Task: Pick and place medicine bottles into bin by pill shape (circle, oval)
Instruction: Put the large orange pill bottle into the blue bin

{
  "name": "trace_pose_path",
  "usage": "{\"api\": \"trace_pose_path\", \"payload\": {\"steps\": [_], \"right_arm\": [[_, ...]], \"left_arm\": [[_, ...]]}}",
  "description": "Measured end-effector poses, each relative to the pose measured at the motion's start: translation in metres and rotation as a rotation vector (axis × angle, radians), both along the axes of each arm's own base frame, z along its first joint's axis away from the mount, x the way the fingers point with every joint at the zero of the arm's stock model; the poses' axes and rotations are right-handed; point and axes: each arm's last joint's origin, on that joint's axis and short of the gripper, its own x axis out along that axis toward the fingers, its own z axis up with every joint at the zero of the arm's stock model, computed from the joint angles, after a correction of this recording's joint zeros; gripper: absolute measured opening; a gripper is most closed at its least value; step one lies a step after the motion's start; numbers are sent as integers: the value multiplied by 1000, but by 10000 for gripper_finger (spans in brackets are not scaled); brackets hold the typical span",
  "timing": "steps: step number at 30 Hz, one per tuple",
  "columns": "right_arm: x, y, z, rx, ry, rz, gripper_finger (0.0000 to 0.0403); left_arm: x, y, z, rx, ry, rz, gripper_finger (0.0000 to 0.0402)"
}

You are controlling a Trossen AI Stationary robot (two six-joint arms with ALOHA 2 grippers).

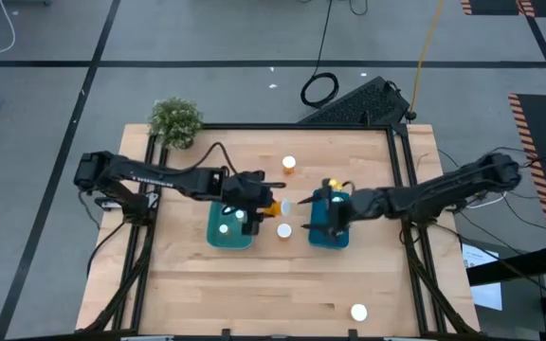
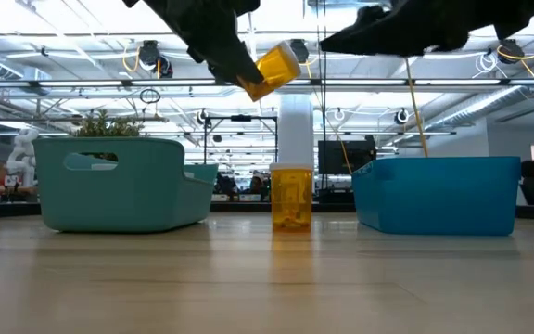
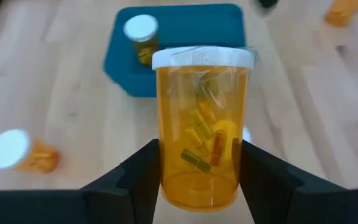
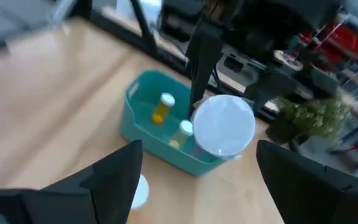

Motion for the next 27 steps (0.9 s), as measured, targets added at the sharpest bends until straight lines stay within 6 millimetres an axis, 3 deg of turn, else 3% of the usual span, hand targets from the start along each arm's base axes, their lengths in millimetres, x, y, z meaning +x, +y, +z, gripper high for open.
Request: {"api": "trace_pose_path", "payload": {"steps": [7, 20, 27], "right_arm": [[33, 24, -10, -236, -43, -24, 295], [62, 34, -21, -205, -27, 101, 290], [63, 34, -19, -227, -35, 112, 290]], "left_arm": [[-3, -10, -13, -54, -6, -61, 198], [-6, -30, -17, -182, 25, -111, 196], [-6, -31, -17, -188, 26, -111, 197]]}}
